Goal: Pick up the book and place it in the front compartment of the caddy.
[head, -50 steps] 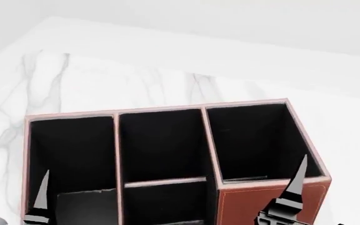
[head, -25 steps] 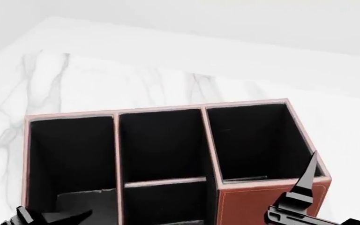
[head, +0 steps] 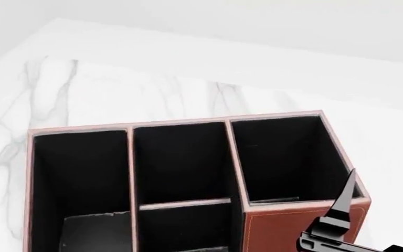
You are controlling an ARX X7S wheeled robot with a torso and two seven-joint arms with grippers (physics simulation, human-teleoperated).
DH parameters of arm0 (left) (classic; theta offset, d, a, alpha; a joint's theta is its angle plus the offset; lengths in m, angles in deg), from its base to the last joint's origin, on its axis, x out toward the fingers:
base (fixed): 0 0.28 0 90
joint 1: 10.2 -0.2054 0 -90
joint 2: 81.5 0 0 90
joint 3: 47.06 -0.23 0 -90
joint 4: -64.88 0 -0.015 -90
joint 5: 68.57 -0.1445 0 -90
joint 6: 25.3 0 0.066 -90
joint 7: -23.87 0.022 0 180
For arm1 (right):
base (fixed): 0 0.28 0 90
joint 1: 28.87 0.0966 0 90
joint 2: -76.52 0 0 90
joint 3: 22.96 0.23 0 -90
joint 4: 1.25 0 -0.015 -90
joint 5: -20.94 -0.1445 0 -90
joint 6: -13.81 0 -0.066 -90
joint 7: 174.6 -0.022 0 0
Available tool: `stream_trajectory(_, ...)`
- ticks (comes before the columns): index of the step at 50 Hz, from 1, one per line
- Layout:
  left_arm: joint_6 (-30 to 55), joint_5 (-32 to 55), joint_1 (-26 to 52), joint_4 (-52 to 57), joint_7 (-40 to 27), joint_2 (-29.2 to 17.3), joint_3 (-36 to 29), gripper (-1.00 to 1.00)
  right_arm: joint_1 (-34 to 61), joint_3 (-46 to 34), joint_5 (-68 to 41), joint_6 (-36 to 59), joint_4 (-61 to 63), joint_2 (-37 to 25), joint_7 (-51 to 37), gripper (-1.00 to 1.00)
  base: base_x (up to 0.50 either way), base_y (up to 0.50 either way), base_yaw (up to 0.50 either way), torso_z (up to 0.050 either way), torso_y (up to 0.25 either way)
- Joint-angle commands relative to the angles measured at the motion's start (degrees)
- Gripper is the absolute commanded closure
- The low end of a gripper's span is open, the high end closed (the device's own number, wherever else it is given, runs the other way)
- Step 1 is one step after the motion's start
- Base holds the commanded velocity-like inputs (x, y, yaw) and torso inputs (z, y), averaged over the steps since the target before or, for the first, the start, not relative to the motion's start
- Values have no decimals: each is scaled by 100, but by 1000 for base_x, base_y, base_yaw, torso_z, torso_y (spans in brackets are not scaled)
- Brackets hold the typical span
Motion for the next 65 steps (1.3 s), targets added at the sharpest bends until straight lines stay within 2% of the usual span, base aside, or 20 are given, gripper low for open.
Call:
stream_trajectory(1,490,234,248,29,129,50,-226,-100,-11,135,99,-44,-37,79,242,-100,0,0,0,0,0)
stream_trajectory(11,331,103,364,-4,313,-115,-709,-100,-17,84,142,-90,-59,65,251,-100,0,0,0,0,0)
stream_trajectory(16,41,-225,383,-126,447,-245,-1015,-100,-23,70,153,-116,-73,59,256,-100,0,0,0,0,0)
stream_trajectory(18,-300,-670,443,-61,675,-454,-1445,-100,-26,55,170,-138,-87,60,260,-100,0,0,0,0,0)
stream_trajectory(22,-624,-1066,457,-238,836,-587,-1772,-100,-28,34,188,-159,-101,57,264,-100,0,0,0,0,0)
stream_trajectory(32,-953,-1613,583,-403,1146,-816,-2476,-100,-42,-9,214,-184,-109,41,268,-100,0,0,0,0,0)
stream_trajectory(65,-1926,-2465,703,-1610,1718,-749,-3327,-100,-78,-30,203,-251,-85,-23,247,-100,0,0,0,0,0)
